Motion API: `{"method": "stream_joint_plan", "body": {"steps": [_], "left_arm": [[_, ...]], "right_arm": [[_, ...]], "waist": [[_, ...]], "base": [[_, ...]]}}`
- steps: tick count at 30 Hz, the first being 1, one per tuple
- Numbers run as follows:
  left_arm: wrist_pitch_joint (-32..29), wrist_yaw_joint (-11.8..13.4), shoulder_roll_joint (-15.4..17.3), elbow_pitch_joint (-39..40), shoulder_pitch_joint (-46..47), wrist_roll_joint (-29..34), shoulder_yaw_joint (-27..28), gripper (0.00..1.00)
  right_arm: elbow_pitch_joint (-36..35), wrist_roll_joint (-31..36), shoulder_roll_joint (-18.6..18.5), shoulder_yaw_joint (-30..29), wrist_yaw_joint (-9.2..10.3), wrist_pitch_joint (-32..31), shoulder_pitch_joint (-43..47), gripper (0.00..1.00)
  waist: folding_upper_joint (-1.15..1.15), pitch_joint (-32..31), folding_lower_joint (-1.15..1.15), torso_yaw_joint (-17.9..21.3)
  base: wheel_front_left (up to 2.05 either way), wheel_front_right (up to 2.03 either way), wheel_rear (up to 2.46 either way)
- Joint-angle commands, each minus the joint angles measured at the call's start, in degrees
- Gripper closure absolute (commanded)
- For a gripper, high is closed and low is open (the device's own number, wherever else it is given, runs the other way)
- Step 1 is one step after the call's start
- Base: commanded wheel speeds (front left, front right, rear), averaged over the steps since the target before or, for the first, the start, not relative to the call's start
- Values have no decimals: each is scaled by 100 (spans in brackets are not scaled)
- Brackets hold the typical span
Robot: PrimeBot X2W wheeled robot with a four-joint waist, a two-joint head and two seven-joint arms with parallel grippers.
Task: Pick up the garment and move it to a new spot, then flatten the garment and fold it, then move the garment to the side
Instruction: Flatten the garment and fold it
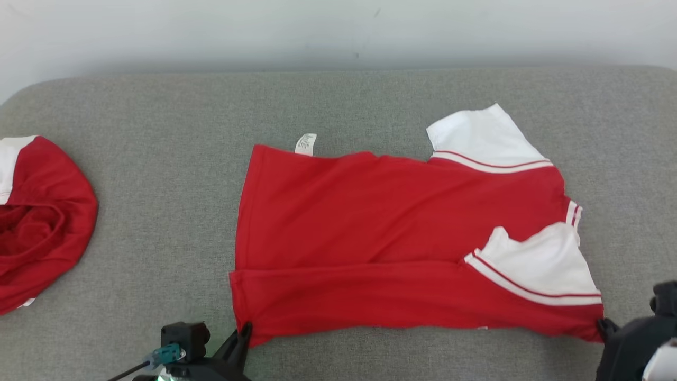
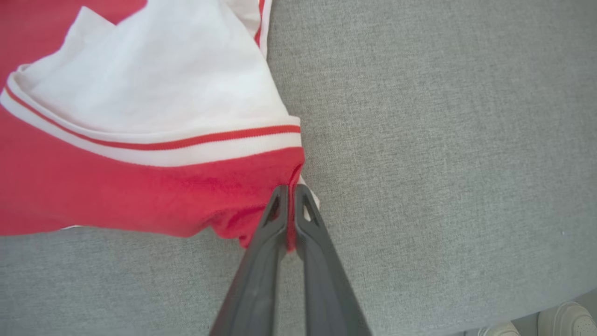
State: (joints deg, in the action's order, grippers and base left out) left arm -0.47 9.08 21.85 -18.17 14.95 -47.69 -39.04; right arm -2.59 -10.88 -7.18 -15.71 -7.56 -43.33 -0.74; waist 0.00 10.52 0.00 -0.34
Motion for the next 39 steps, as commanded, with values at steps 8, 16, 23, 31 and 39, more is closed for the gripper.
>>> {"method": "stream_joint_plan", "body": {"steps": [8,16,23,31,39], "left_arm": [[-1,130,161,193,-422,-106,22,100],[-171,228,281,444,-711,-220,-29,0],[-355,368,433,802,-818,-426,117,0],[-636,428,747,1371,-393,-497,397,0],[-1161,93,638,1095,954,-571,486,0]], "right_arm": [[-95,-12,219,-117,13,261,628,100],[300,153,333,-357,13,598,561,0],[155,356,318,-526,13,692,162,0],[-170,473,-107,-256,13,239,-609,0],[400,166,-594,446,13,-258,-1987,0]], "waist": [[0,-143,0,45],[0,-186,0,33],[0,-221,0,12],[0,-148,0,28],[0,296,0,47]], "base": [[0,0,0],[0,0,0],[0,0,0],[0,0,0],[0,0,0]]}}
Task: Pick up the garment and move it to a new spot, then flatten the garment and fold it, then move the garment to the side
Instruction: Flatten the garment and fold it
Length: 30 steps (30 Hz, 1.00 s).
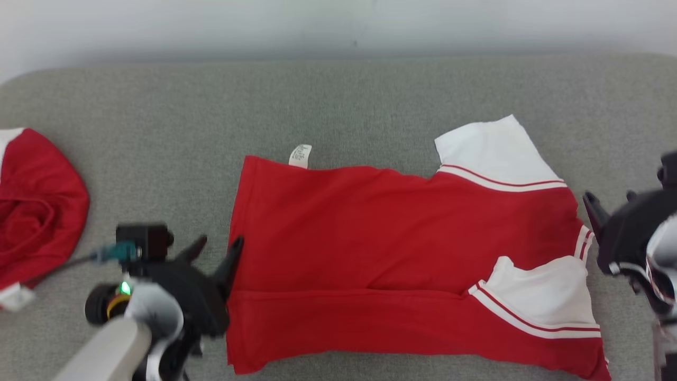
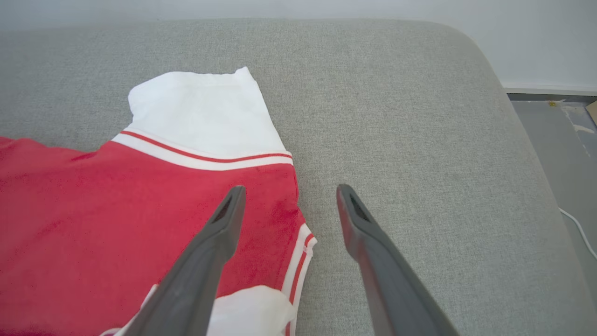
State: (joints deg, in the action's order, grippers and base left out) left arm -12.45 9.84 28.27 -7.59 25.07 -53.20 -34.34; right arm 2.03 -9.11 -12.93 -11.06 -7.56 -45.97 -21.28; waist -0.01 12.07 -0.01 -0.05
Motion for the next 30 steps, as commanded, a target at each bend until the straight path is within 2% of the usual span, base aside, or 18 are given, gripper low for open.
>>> {"method": "stream_joint_plan", "body": {"steps": [1,4,10,14,23,27,30], "left_arm": [[-44,-41,-41,-84,154,-8,-2,0],[-262,-183,-158,-507,787,43,-47,0],[-480,-486,-299,-1439,1883,276,-165,0],[-552,-642,-375,-1949,2447,433,-253,0],[-552,-869,-682,-2767,3074,601,-449,0],[-853,-1052,-766,-3068,3185,548,-623,0],[-1008,-1096,-783,-3108,3198,543,-690,0]], "right_arm": [[71,-29,-39,30,13,-22,-138,0],[485,-88,-120,260,13,-23,-746,0],[1202,-104,-487,1141,13,246,-1797,0],[1644,-170,-632,1427,13,423,-2369,0],[2296,-191,-842,1858,13,728,-3087,0],[2525,-250,-848,1996,13,824,-3275,0],[2590,-269,-866,2051,13,835,-3341,0]], "waist": [[1,214,1,23],[1,462,1,51],[1,959,1,144],[1,1223,1,185],[1,1539,1,175],[1,1569,1,183],[1,1560,1,186]], "base": [[0,0,0],[0,0,0],[0,0,0],[0,0,0],[0,0,0],[0,0,0],[0,0,0]]}}
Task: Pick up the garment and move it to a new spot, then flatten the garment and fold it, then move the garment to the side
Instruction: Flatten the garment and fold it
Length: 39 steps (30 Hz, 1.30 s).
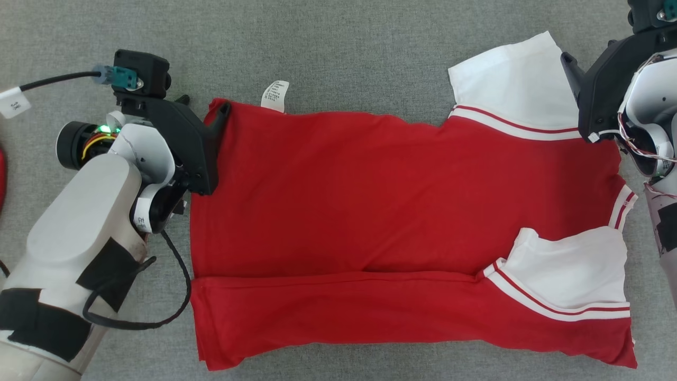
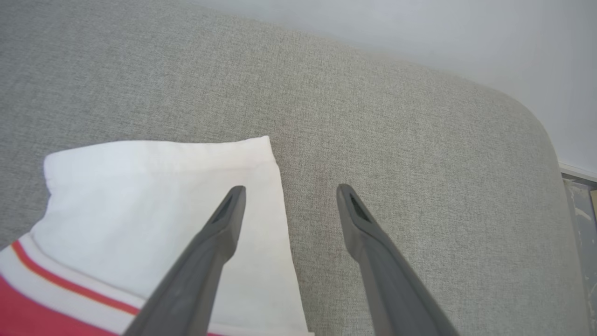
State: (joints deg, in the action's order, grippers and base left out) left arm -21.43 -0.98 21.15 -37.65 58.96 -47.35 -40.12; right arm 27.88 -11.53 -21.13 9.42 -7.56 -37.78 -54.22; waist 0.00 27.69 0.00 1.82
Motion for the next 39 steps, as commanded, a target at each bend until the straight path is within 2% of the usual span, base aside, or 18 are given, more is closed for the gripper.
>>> {"method": "stream_joint_plan", "body": {"steps": [1,4,5,6,7,8,12,19,22,33,34,35,36,37,39], "left_arm": [[-180,-42,-72,-116,-177,-36,-148,0],[-386,-120,-81,-144,-172,-54,-247,2],[-438,-156,-93,-140,-182,-72,-274,9],[-511,-202,-108,-136,-180,-91,-305,44],[-584,-223,-118,-136,-178,-89,-341,58],[-657,-223,-125,-143,-177,-76,-375,100],[-917,-293,-101,-77,-98,-144,-430,100],[-1359,-454,113,242,207,-247,-488,100],[-1517,-470,219,401,324,-216,-532,100],[-1570,-366,190,989,358,-227,-566,100],[-1575,-361,196,1030,344,-241,-562,100],[-1587,-347,207,1068,324,-261,-555,100],[-1600,-336,219,1100,307,-276,-551,100],[-1584,-334,231,1142,301,-281,-538,100],[-1516,-322,264,1195,299,-261,-521,100]], "right_arm": [[35,-48,-61,25,13,31,-73,0],[104,-82,-91,106,13,47,-113,0],[132,-86,-98,141,13,37,-131,0],[163,-93,-93,180,13,14,-160,0],[191,-105,-81,216,13,-4,-195,0],[222,-112,-66,261,13,-38,-228,0],[363,-103,-64,441,13,-131,-403,0],[595,-379,-329,937,13,-410,-791,0],[660,-531,-448,1122,13,-487,-922,0],[989,-1149,-734,1639,11,-305,-1068,0],[1047,-1268,-710,1686,-1,-388,-1041,5],[1080,-1353,-693,1765,-3,-470,-1004,53],[1097,-1437,-700,1848,-3,-548,-976,82],[1104,-1512,-731,1910,-3,-603,-950,100],[1120,-1523,-847,1841,3,-427,-993,100]], "waist": [[0,-7,0,-1],[0,-27,0,4],[0,-27,0,7],[0,-24,0,10],[0,-12,0,12],[0,2,0,13],[0,90,0,-13],[0,242,0,-137],[0,327,0,-196],[0,583,0,-456],[0,599,0,-461],[0,606,0,-459],[0,613,0,-454],[0,617,0,-447],[0,605,0,-433]], "base": [[0,0,0],[0,0,0],[0,0,0],[0,0,0],[0,0,0],[0,0,0],[0,0,0],[0,0,0],[0,0,0],[0,0,0],[0,0,0],[0,0,0],[0,0,0],[0,0,0],[0,0,0]]}}
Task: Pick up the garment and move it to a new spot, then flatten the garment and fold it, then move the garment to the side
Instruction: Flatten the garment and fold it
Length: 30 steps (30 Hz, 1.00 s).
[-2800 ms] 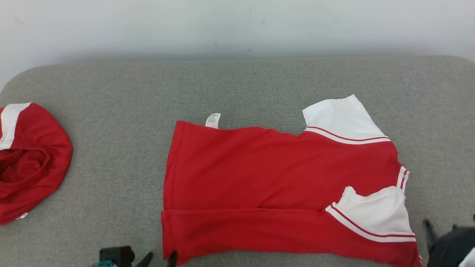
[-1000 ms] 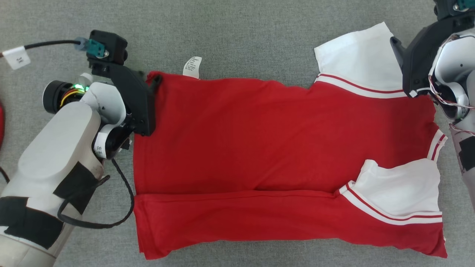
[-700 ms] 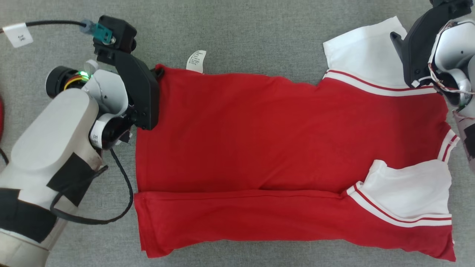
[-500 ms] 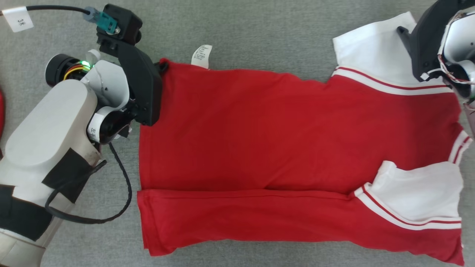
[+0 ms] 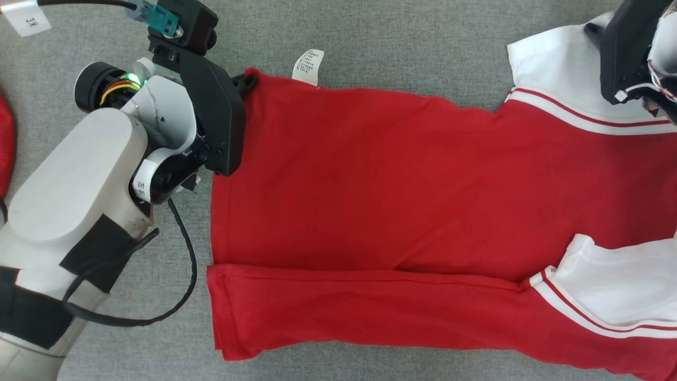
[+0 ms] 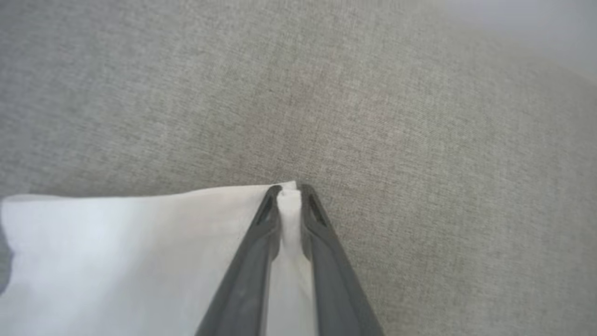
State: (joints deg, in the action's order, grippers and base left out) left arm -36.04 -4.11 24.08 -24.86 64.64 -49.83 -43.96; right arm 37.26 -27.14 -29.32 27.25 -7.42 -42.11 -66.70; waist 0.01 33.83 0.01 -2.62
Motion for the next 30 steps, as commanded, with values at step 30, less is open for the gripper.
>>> {"method": "stream_joint_plan", "body": {"steps": [30], "left_arm": [[1692,-295,309,100,-797,-84,9,100]], "right_arm": [[-679,-588,-496,63,-1,2272,1156,100]], "waist": [[-1,-1007,-1,143]], "base": [[0,0,0]]}}
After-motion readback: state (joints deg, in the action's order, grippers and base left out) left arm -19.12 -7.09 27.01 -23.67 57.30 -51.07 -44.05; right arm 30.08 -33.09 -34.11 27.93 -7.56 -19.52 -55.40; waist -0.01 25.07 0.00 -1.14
